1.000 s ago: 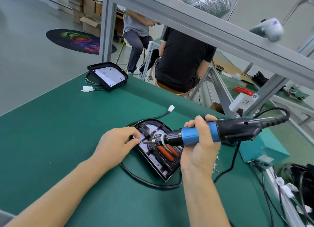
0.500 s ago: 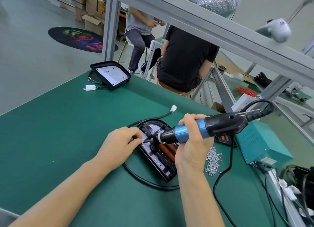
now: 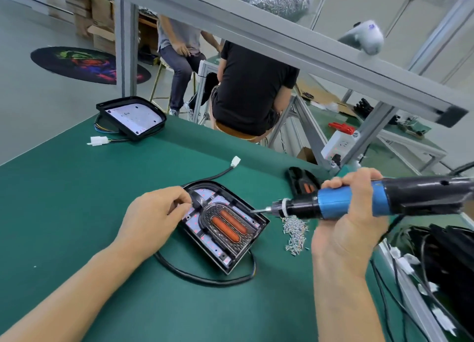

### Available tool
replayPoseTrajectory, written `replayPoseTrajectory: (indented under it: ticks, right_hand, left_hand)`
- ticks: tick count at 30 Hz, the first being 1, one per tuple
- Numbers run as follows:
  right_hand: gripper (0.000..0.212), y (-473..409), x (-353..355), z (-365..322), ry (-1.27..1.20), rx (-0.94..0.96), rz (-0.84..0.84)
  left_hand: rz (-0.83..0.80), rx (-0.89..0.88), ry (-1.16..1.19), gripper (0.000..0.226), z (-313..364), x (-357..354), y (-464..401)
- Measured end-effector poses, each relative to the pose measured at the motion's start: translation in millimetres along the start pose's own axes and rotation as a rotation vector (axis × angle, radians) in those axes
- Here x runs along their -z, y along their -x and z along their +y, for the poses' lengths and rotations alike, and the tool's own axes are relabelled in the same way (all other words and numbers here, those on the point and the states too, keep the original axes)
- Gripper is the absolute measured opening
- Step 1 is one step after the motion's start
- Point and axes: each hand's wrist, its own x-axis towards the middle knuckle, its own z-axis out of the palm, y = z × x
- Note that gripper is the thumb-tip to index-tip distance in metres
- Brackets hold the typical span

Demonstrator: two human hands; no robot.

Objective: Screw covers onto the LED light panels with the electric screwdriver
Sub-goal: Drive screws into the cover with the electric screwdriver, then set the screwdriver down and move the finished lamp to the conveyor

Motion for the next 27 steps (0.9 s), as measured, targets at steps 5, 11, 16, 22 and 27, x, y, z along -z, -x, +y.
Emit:
replayPoseTrajectory:
  ticks: [5, 11, 16, 22, 27]
  right_hand:
    - [0.026, -37.4, 45.1, -43.0, 0.285, 0.049, 0.037]
    - [0.024, -68.5, 98.1, -60.7, 0.683, -0.164, -0.003]
    - [0.035, -76.6, 118.0, -37.1, 1.255, -0.367, -0.194]
    - [0.055, -70.9, 130.9, 18.9, 1.871, -0.446, -0.472]
    - [0.056, -75.3, 138.9, 35.7, 2.109, -0.325, -0.439]
  left_hand:
    - [-0.021, -0.136, 0.010, 0.013, 45.1, -10.1, -14.5]
    - [-0.144, -0.369, -0.139, 0.011, 102.0, -52.2, -21.3]
    - [-0.365, -0.518, -0.663, 0.013, 127.7, -98.4, -7.3]
    - [-0.520, -0.522, -0.995, 0.024, 139.9, -126.5, -4.3]
    - [-0.608, -0.573, -1.144, 0.034, 139.2, -132.1, -4.1]
